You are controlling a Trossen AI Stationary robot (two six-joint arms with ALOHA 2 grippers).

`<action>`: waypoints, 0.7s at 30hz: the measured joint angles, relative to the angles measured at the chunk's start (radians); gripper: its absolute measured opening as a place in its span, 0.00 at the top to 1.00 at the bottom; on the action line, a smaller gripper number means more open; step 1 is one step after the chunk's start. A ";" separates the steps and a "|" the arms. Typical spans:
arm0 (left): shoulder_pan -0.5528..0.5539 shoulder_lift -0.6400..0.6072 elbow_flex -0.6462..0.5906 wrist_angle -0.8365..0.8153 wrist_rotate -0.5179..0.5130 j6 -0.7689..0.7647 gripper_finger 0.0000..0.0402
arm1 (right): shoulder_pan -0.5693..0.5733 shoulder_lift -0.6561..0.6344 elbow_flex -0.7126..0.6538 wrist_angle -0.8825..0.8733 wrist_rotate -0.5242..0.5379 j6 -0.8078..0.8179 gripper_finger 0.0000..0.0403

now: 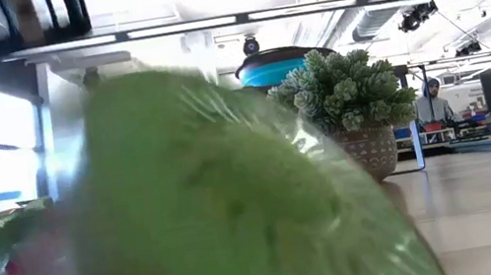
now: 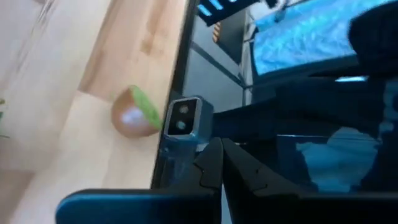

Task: Pick & Place Fruit
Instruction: Put the brown kiwi into the blue strainer bowl

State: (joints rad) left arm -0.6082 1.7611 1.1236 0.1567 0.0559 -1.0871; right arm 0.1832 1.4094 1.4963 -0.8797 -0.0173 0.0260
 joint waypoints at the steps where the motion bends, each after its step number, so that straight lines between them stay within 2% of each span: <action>1: -0.003 0.025 0.000 0.030 -0.011 -0.015 1.00 | 0.006 0.000 0.000 -0.013 -0.016 0.006 0.99; 3: -0.001 0.075 0.001 0.093 -0.039 -0.039 1.00 | 0.024 -0.008 0.000 -0.040 -0.013 0.026 0.99; 8: -0.001 0.112 0.001 0.122 -0.123 -0.040 1.00 | 0.088 -0.044 0.000 -0.039 0.023 0.074 0.99; 11: -0.001 0.111 0.001 0.117 -0.154 -0.021 1.00 | 0.128 -0.058 0.000 -0.017 0.112 0.132 0.99; 21: -0.001 0.111 0.001 -0.007 -0.155 -0.032 1.00 | 0.340 -0.071 0.000 0.020 0.399 0.338 0.99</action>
State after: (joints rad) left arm -0.6090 1.8717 1.1248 0.1493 -0.0992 -1.1195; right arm 0.5234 1.3386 1.4963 -0.8600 0.3817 0.3639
